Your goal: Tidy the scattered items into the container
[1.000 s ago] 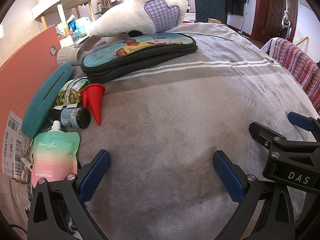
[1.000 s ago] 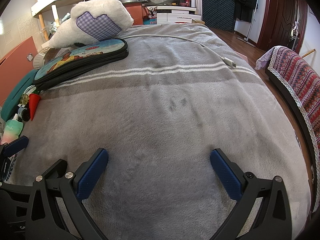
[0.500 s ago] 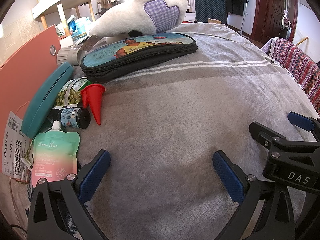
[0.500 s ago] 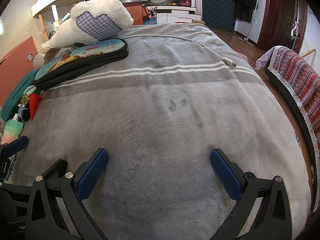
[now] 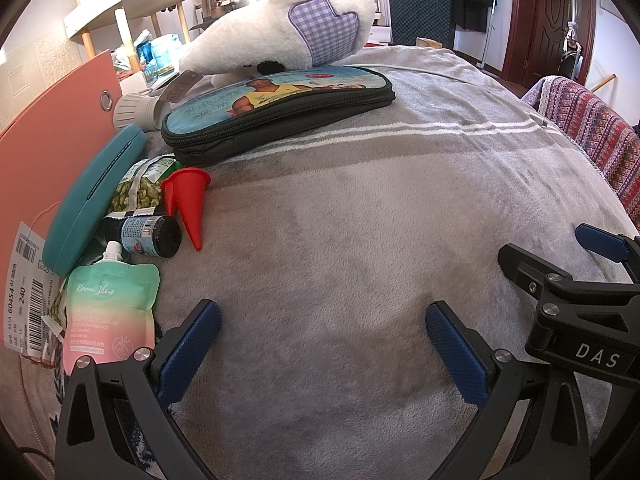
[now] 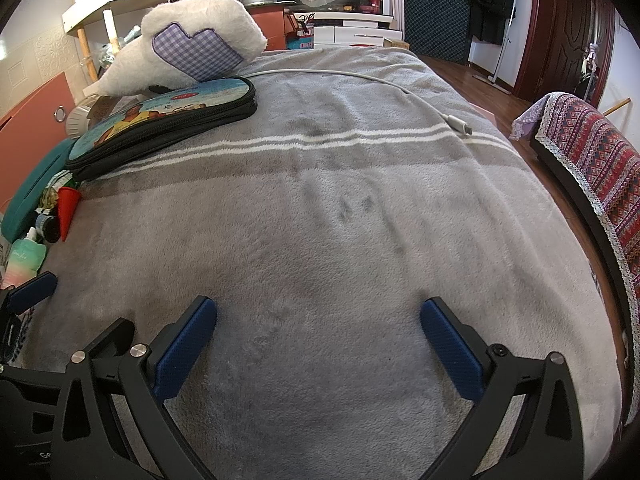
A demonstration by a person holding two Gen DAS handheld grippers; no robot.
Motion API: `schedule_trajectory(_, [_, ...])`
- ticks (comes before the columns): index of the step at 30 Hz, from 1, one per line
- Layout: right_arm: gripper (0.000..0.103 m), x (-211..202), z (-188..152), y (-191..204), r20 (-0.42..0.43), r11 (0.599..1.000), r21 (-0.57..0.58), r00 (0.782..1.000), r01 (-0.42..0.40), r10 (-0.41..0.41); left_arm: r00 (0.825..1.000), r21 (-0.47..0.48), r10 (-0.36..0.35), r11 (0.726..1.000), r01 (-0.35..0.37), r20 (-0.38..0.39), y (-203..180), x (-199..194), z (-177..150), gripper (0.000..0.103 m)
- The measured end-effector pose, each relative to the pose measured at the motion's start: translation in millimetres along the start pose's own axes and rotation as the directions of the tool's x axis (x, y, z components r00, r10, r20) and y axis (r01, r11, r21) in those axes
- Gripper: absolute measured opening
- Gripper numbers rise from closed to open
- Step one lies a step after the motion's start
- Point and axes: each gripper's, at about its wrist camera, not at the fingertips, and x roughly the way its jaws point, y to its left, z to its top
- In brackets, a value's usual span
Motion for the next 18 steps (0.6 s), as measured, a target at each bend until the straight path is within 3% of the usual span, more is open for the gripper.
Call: schedule_trajectory(18, [0.103,1.6,0.4,0.0,0.000,1.000,-0.002,1.000,-0.002,0.002,1.000,-0.001,0.001,1.000,-0.001,0.000,1.7,-1.0,-1.5,0.103])
